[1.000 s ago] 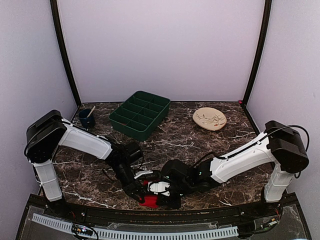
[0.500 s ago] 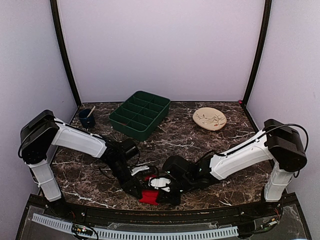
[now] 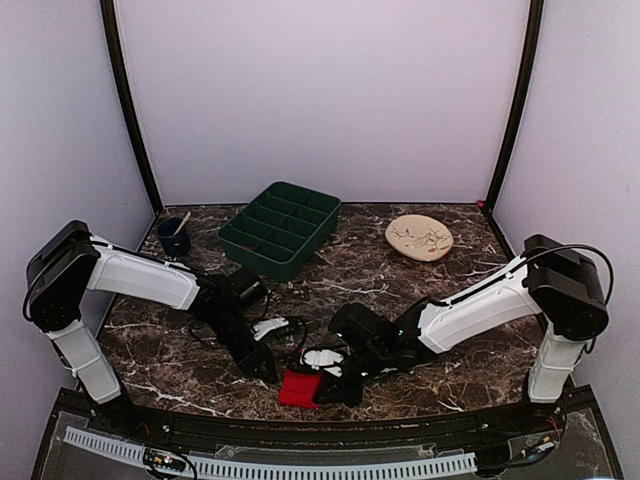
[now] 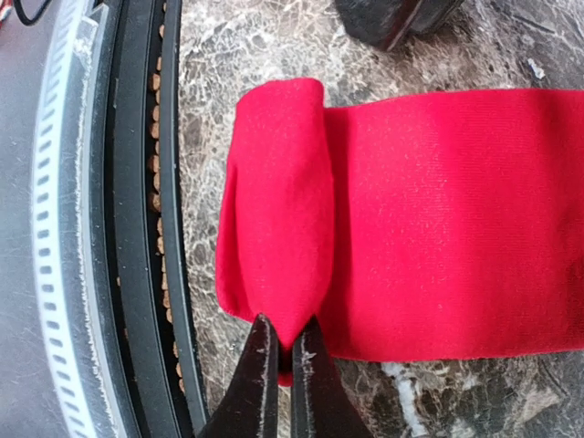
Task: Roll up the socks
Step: Roll the sock at the center of the board.
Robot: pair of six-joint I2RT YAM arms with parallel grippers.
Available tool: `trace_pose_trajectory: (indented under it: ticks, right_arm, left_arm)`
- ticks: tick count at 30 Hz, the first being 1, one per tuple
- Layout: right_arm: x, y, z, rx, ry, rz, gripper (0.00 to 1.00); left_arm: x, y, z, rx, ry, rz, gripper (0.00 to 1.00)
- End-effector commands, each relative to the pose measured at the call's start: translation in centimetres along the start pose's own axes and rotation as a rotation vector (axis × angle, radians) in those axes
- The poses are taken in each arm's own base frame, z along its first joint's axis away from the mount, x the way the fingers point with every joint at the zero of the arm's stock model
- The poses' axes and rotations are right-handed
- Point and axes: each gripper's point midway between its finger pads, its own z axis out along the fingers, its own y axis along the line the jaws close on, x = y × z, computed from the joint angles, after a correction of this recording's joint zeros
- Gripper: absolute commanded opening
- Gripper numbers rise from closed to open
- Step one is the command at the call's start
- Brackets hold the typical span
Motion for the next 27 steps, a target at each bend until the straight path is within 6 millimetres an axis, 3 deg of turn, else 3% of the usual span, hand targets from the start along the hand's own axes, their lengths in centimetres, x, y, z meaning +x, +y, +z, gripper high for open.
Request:
trace_pose_trajectory:
  ticks: [1,17,20,27]
  right_arm:
    - [2.1,-0.4,0.2,-0.045,0.063,0.098,0.00]
    - [1.3,0.0,-0.4,-0.238,0.051,0.244,0.00]
    - [1.0,0.0,-0.5,-0.281,0.051,0.281,0.00]
    - [1.0,0.0,-0.4,-0.339,0.074,0.340,0.00]
  left_arm:
    - [-0.9,0.3,-1.5,-0.063,-0.072,0.021,0.26]
    - [-3.0,-1.0,-5.5,-0.154,-0.318,0.124,0.25]
    - [-3.0,-1.8,-5.7,-0.194,-0.332,0.192,0.26]
    - [-2.6,-4.0,-4.2,-0.253,-0.290,0.353,0.26]
